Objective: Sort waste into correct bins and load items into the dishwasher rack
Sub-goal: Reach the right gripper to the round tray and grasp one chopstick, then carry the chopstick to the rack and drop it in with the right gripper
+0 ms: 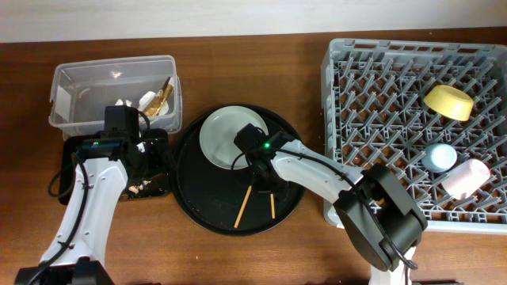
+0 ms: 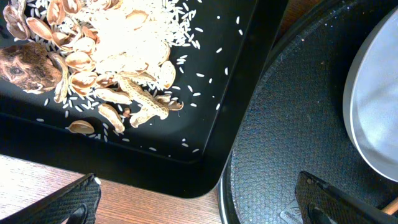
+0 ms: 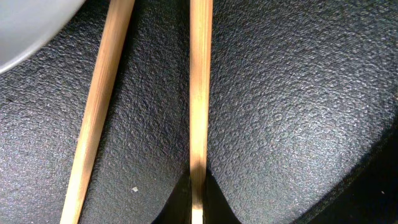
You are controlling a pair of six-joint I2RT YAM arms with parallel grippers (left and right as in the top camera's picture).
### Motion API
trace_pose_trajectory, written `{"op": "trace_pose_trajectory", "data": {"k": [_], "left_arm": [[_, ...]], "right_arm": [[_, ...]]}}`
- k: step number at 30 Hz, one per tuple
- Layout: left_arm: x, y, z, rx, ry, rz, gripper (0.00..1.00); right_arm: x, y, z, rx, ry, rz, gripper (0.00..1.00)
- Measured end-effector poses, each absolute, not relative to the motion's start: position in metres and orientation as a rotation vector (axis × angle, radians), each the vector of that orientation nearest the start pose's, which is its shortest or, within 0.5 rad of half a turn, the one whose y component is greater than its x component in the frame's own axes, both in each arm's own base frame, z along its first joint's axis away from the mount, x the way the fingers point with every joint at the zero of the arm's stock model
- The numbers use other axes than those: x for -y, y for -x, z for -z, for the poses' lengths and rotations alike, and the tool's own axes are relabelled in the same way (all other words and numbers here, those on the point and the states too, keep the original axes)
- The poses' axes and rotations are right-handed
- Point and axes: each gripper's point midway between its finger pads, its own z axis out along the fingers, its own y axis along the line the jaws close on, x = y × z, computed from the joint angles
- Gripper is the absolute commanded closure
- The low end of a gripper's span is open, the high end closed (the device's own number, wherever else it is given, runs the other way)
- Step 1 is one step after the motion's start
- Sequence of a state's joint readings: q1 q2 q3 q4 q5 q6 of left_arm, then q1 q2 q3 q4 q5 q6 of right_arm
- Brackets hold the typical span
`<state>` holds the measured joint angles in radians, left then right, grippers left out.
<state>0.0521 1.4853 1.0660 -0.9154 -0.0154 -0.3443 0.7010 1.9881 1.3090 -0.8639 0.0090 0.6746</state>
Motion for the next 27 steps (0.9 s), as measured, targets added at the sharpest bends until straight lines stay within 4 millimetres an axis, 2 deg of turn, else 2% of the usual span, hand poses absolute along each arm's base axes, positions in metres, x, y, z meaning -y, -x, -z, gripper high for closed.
{"op": "trace_pose_trajectory", "data": {"k": [3, 6, 8, 10, 12, 14, 15, 17, 20, 23, 27], "left_arm": [[-0.018, -0.303, -0.093, -2.848, 0.575, 0.028, 0.01], [-0.018, -0.303, -0.093, -2.848, 0.575, 0.028, 0.01], [-0.018, -0.303, -0.093, -2.848, 0.575, 0.028, 0.01], [-0.018, -0.303, -0.093, -2.848, 0.575, 0.028, 0.01], [-0.018, -0.303, -0.093, -2.848, 0.575, 0.028, 0.01], [-0.018, -0.303, -0.093, -2.848, 0.575, 0.028, 0.01], [-0.018, -0.303, -0.093, -2.848, 0.575, 0.028, 0.01], [-0.018, -0.303, -0.093, -2.848, 0.575, 0.028, 0.01], [-0.018, -0.303, -0.093, -2.848, 0.575, 0.028, 0.01], [-0.018, -0.303, -0.093, -2.848, 0.575, 0.028, 0.01], [-0.018, -0.303, -0.093, -2.848, 0.575, 0.029, 0.01]], "right_arm": [[-0.234, -0.277, -0.004, -3.122, 0.031, -0.029, 0.96], [-0.238, -0.287, -0.020, -3.115, 0.008, -0.067, 0.96], [-0.229, -0.301, -0.046, -3.087, -0.020, -0.092, 0.96], [-0.211, -0.322, -0.090, -3.009, -0.049, -0.138, 0.96], [-0.190, -0.337, -0.124, -2.937, -0.064, -0.172, 0.96], [-0.162, -0.340, -0.148, -2.900, -0.039, -0.165, 0.96], [-0.149, -0.339, -0.155, -2.897, -0.024, -0.150, 0.96], [-0.119, -0.335, -0.161, -2.922, -0.015, -0.105, 0.96], [-0.076, -0.326, -0.157, -2.998, -0.021, -0.035, 0.96], [-0.063, -0.324, -0.149, -3.019, 0.003, -0.014, 0.96], [-0.061, -0.317, -0.116, -3.057, 0.043, 0.000, 0.95]]}}
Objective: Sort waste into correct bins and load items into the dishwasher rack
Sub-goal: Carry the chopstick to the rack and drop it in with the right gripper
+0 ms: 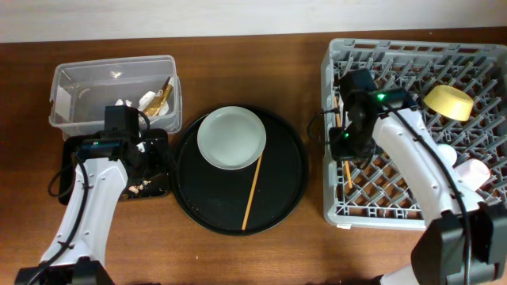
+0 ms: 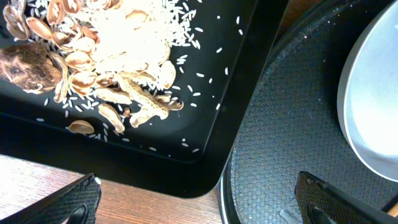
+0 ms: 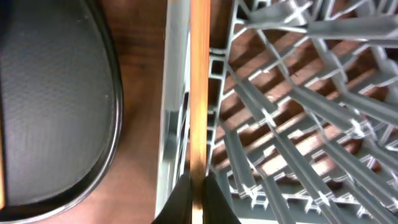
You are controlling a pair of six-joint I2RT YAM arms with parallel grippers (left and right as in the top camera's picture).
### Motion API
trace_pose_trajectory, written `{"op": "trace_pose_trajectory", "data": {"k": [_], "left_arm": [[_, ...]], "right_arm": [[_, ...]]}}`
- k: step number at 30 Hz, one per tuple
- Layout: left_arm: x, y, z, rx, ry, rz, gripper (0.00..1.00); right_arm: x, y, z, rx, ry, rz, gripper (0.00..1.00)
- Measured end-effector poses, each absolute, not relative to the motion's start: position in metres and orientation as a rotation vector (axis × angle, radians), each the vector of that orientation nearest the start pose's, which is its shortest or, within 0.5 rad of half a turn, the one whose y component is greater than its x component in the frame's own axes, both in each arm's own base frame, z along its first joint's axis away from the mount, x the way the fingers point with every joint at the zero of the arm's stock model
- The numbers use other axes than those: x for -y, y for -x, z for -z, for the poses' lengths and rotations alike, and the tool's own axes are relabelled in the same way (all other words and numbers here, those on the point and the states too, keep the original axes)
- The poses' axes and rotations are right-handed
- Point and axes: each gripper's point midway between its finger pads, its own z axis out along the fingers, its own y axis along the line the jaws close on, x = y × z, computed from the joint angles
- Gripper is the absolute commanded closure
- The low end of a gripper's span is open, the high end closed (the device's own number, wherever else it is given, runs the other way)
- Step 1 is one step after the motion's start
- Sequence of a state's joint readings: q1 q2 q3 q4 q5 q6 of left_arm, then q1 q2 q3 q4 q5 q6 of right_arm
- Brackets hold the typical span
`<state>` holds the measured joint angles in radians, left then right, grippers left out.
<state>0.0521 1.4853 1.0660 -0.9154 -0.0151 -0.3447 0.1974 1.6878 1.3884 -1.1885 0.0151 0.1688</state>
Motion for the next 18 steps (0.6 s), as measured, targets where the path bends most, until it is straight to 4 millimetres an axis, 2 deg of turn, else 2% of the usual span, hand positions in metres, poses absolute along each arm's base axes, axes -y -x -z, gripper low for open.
{"op": "trace_pose_trajectory", "data": {"k": [3, 4, 5, 13, 14, 16, 17, 18], "left_arm": [[-0.018, -0.303, -0.093, -2.848, 0.575, 0.028, 0.01], [-0.018, -0.303, -0.093, -2.848, 0.575, 0.028, 0.01], [-0.018, -0.303, -0.093, -2.848, 0.575, 0.029, 0.01], [-0.018, -0.303, -0.093, -2.848, 0.575, 0.028, 0.01], [-0.018, -0.303, -0.093, -2.848, 0.575, 0.028, 0.01], [-0.018, -0.302, -0.093, -2.849, 0.575, 0.028, 0.01], [-0.018, -0.303, -0.093, -2.846, 0.574, 0.028, 0.00], [-0.018, -0.303, -0.093, -2.847, 0.574, 0.029, 0.01]], "right_arm": [[-0.060, -0.314, -0.102, -3.067, 0.055, 0.003, 0.94], [-0.060, -0.312, -0.099, -3.073, 0.060, 0.005, 0.89], [-0.060, -0.313, -0.099, -3.069, 0.061, 0.004, 0.81], [-0.060, -0.312, -0.100, -3.073, 0.064, 0.005, 0.71], [-0.059, -0.309, -0.103, -3.086, 0.061, 0.009, 0.70], [-0.064, -0.318, -0.123, -3.056, 0.061, -0.027, 0.70], [-0.074, -0.331, -0.140, -3.004, 0.064, -0.103, 0.71], [-0.091, -0.346, -0.166, -2.921, 0.079, -0.236, 0.70]]}}
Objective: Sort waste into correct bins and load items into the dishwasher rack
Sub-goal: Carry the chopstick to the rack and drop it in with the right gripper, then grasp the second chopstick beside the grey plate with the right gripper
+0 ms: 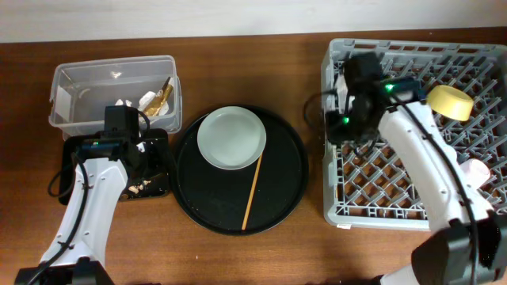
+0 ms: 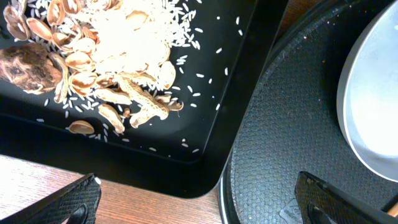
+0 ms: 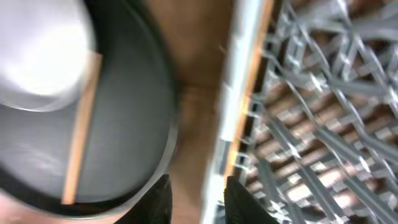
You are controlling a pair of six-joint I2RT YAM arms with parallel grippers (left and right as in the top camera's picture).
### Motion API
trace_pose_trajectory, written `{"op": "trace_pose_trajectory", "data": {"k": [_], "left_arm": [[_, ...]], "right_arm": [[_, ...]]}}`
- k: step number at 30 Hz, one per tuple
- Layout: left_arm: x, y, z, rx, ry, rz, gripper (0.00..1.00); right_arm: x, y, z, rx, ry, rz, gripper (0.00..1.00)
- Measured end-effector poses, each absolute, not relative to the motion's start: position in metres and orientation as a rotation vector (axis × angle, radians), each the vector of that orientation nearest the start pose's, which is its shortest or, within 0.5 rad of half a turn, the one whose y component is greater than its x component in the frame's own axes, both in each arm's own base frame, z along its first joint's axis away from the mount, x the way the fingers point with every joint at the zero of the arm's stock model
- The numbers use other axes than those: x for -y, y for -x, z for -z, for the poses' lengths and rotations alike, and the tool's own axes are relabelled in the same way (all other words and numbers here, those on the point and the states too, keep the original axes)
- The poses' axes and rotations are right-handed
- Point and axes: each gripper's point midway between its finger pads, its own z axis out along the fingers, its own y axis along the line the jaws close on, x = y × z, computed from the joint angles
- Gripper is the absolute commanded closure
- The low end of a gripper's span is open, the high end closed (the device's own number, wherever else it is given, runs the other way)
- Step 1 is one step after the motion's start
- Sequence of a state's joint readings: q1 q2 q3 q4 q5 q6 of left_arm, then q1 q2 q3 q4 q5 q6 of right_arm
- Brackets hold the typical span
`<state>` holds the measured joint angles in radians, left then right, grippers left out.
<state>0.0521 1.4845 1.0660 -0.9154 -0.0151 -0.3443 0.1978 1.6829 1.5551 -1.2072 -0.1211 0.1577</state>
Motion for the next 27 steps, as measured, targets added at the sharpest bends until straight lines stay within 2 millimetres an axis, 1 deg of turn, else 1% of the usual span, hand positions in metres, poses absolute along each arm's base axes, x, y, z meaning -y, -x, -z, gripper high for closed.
{"op": "trace_pose_trajectory", "data": {"k": [1, 2, 3, 4, 6, 7, 8, 10, 11, 13, 16, 17, 18, 20, 21, 22, 24, 27], "left_arm": [[-0.018, -0.303, -0.093, -2.847, 0.575, 0.028, 0.00], [-0.018, -0.303, -0.093, -2.848, 0.575, 0.028, 0.01], [-0.018, -0.303, -0.093, -2.847, 0.575, 0.029, 0.01], [-0.018, -0.303, -0.093, -2.847, 0.574, 0.028, 0.01], [-0.018, -0.303, -0.093, -2.847, 0.574, 0.028, 0.01], [-0.018, -0.303, -0.093, -2.847, 0.574, 0.029, 0.01], [-0.018, -0.303, -0.093, -2.847, 0.575, 0.029, 0.01], [-0.018, -0.303, -0.093, -2.847, 0.574, 0.028, 0.01], [-0.018, -0.303, -0.093, -2.847, 0.575, 0.028, 0.01], [-0.018, -0.303, -0.093, -2.847, 0.574, 0.029, 0.01], [-0.018, -0.303, -0.093, -2.847, 0.575, 0.028, 0.01], [-0.018, -0.303, -0.093, -2.847, 0.575, 0.029, 0.01], [-0.018, -0.303, -0.093, -2.847, 0.575, 0.028, 0.01], [-0.018, -0.303, -0.093, -2.847, 0.574, 0.029, 0.01], [-0.018, -0.303, -0.093, -2.847, 0.575, 0.028, 0.01], [-0.018, -0.303, -0.093, -2.847, 0.575, 0.028, 0.01], [-0.018, -0.303, -0.093, -2.847, 0.575, 0.028, 0.01], [-0.018, -0.303, -0.093, -2.847, 0.575, 0.028, 0.00]], "right_arm": [[-0.099, -0.348, -0.174, -2.898, 0.092, -0.293, 0.69], [-0.106, -0.349, -0.177, -2.883, 0.095, -0.333, 0.55], [-0.124, -0.348, -0.180, -2.868, 0.126, -0.398, 0.16], [-0.147, -0.344, -0.180, -2.859, 0.179, -0.454, 0.01], [-0.183, -0.338, -0.177, -2.836, 0.270, -0.521, 0.02], [-0.208, -0.333, -0.172, -2.825, 0.351, -0.571, 0.02], [-0.225, -0.329, -0.166, -2.823, 0.404, -0.609, 0.02], [-0.252, -0.325, -0.152, -2.825, 0.466, -0.634, 0.01], [-0.261, -0.319, -0.142, -2.855, 0.480, -0.626, 0.03], [-0.267, -0.314, -0.121, -2.920, 0.429, -0.539, 0.10], [-0.270, -0.309, -0.079, -3.028, 0.327, -0.405, 0.22], [-0.271, -0.308, -0.061, -3.068, 0.296, -0.360, 0.25], [-0.270, -0.304, -0.044, -3.112, 0.261, -0.317, 0.27], [-0.267, -0.301, -0.021, -3.165, 0.197, -0.250, 0.36], [-0.264, -0.300, -0.011, -3.188, 0.172, -0.217, 0.37], [-0.263, -0.299, -0.007, -3.198, 0.158, -0.203, 0.39], [-0.262, -0.300, -0.006, -3.199, 0.130, -0.190, 0.43], [-0.257, -0.299, -0.003, -3.198, 0.072, -0.151, 0.57]]}}
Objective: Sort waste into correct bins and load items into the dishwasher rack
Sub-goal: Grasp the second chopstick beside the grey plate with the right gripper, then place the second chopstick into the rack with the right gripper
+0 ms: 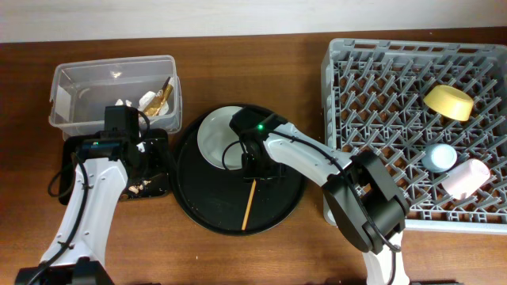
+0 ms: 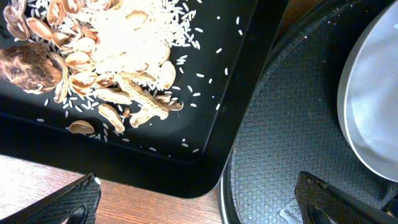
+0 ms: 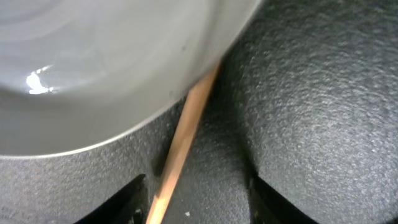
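A single wooden chopstick (image 1: pixel 248 202) lies on the round black tray (image 1: pixel 281 210), its top end tucked under the rim of the white bowl (image 1: pixel 220 136). My right gripper (image 3: pixel 198 208) is low over that tray and open, with the chopstick (image 3: pixel 181 152) lying between its fingers (image 3: pixel 127 200) just below the bowl (image 3: pixel 106 56). My left gripper (image 2: pixel 199 208) is open and holds nothing. It hovers over the corner of the black rectangular tray (image 2: pixel 236 93) that carries rice and nut shells (image 2: pixel 106 50). The dishwasher rack (image 1: pixel 412 119) stands on the right.
A clear plastic bin (image 1: pixel 115 91) with a few scraps sits at the back left. In the rack are a yellow bowl (image 1: pixel 448 101), a pale blue cup (image 1: pixel 438 156) and a pink cup (image 1: pixel 466 177). The round tray (image 2: pixel 286 143) touches the rectangular tray's edge.
My right gripper was open at the rack's left edge. Now it is back over the round tray, open around the remaining chopstick beside the bowl. The left arm has not moved.
Two chopsticks lay on the round tray, my right gripper shut on one. Then it held that chopstick over the rack's left edge. Then it stood open there, the chopstick let go. Now it straddles the second chopstick. The left gripper stayed open throughout.
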You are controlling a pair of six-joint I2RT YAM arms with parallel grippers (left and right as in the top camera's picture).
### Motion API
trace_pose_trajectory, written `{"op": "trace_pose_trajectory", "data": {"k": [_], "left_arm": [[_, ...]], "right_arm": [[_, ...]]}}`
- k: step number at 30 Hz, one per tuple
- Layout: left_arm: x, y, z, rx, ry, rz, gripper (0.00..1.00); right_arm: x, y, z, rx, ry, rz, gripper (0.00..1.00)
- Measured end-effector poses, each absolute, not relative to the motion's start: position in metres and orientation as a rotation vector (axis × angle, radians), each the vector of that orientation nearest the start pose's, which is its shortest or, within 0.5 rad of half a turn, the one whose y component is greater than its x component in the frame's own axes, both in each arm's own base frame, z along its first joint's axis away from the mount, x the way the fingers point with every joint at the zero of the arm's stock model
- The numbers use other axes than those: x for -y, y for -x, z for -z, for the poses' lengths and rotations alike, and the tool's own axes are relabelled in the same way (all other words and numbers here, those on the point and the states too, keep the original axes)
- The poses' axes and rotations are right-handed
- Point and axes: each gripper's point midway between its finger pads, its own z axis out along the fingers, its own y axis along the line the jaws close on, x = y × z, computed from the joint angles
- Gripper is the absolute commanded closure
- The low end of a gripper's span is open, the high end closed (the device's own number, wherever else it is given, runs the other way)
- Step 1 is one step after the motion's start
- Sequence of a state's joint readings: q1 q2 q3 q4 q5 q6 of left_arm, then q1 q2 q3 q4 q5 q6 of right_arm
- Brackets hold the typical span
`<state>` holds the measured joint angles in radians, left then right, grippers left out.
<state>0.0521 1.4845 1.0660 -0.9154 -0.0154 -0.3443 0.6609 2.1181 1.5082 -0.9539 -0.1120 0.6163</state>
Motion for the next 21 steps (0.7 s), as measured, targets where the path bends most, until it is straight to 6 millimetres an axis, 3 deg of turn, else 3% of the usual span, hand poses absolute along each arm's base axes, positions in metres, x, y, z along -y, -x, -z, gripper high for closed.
{"op": "trace_pose_trajectory", "data": {"k": [4, 12, 21], "left_arm": [[-0.018, -0.303, -0.093, -2.847, 0.575, 0.029, 0.01], [-0.018, -0.303, -0.093, -2.847, 0.574, 0.029, 0.01], [-0.018, -0.303, -0.093, -2.847, 0.575, 0.028, 0.01]], "right_arm": [[-0.250, -0.298, -0.002, -3.203, 0.011, -0.090, 0.75], [-0.242, -0.294, -0.001, -3.218, -0.154, -0.038, 0.95], [-0.235, -0.288, -0.008, -3.251, -0.190, -0.033, 0.96]]}}
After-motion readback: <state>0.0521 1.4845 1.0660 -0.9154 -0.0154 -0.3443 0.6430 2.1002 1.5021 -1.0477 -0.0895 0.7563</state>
